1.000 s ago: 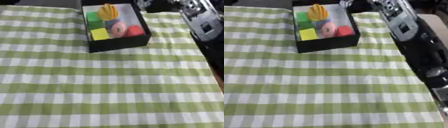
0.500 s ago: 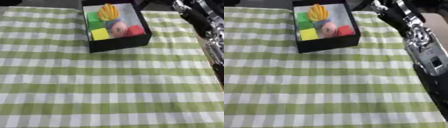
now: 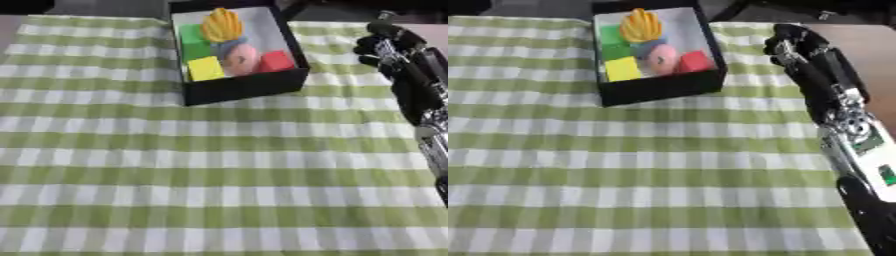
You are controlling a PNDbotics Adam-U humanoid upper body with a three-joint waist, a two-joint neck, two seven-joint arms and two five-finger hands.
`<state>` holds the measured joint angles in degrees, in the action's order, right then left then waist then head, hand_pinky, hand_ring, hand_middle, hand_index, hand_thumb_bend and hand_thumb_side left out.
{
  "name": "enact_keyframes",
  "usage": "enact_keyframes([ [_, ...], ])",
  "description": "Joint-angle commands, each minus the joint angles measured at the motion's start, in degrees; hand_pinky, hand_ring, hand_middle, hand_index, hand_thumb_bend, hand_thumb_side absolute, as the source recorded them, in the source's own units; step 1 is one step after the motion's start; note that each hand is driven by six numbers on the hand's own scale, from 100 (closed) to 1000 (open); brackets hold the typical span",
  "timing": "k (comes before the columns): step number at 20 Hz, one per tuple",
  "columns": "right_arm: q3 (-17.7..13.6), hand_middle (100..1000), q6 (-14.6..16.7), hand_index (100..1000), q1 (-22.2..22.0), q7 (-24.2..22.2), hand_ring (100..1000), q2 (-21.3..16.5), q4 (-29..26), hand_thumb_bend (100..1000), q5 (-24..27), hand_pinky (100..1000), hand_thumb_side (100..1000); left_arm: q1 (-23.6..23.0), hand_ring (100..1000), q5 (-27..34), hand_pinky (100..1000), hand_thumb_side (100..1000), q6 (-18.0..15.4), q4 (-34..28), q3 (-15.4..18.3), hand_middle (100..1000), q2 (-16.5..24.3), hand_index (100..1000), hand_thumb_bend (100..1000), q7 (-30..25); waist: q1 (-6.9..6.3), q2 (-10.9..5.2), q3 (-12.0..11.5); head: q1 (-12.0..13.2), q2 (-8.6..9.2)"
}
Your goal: Pick up objects on the table and place them in the box.
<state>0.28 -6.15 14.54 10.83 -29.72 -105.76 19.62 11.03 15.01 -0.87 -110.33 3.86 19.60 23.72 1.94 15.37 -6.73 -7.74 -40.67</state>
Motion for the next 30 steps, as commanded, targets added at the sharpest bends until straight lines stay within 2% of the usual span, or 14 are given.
enact_keyframes([
  [1, -1.0, 665, 0.9, 802, -0.2, 0.3, 774, 0.1, 0.2, 100, -0.6, 856, 492, 0.0, 816, 0.2, 834, 742, -0.2, -0.4, 0.8, 801, 0.5, 811, 117, 0.2, -0.97, -1.46, 0.0, 0.4, 0.61],
  [8, -1.7, 667, 1.5, 804, -1.3, 0.4, 772, 2.2, 1.8, 100, -1.6, 854, 497, -0.2, 815, 0.6, 834, 744, -0.4, 0.9, 1.0, 798, -0.4, 810, 119, 0.3, -1.54, -1.56, 0.1, 1.0, -0.60],
  [17, -2.1, 649, 1.5, 788, -0.9, 1.2, 763, 3.4, 2.6, 100, -1.5, 849, 494, -0.6, 814, 0.9, 835, 748, -0.5, 2.3, 1.3, 789, -0.9, 811, 118, 0.1, -2.04, -1.98, 0.4, 0.7, -0.59],
  [30, -2.0, 646, 0.9, 785, -1.0, 0.4, 761, 3.2, 2.0, 100, -2.0, 849, 499, -0.7, 815, 1.0, 836, 747, -0.6, 2.4, 1.4, 790, -1.1, 811, 119, 0.1, -2.00, -1.98, 0.4, 0.8, -0.43],
])
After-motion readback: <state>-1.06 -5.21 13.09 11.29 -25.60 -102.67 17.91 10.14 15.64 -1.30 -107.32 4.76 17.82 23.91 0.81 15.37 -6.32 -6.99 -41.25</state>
